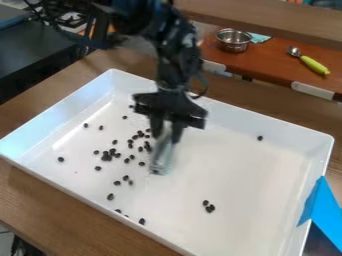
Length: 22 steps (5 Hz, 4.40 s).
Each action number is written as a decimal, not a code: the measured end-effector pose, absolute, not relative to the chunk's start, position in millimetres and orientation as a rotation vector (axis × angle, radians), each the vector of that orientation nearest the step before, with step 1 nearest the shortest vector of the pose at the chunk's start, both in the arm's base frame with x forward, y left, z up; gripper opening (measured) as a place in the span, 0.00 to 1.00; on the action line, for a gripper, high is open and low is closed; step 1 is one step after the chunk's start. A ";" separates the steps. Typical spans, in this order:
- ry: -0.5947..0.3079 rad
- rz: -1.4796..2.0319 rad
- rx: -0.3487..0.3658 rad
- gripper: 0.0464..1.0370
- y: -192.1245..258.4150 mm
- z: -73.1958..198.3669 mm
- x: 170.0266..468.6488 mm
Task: Sweep into pile
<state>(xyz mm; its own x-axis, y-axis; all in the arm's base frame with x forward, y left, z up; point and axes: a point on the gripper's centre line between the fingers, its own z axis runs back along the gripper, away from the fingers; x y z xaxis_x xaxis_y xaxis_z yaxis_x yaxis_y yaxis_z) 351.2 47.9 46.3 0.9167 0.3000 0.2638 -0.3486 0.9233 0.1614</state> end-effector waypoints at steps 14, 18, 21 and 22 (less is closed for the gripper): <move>-0.230 0.180 0.163 0.31 -11.5 47.9 295.6; -0.225 0.113 0.409 0.31 69.5 78.5 270.5; -0.127 0.191 0.055 0.31 -69.6 108.7 310.1; -0.123 0.235 0.065 0.31 -111.2 89.6 338.5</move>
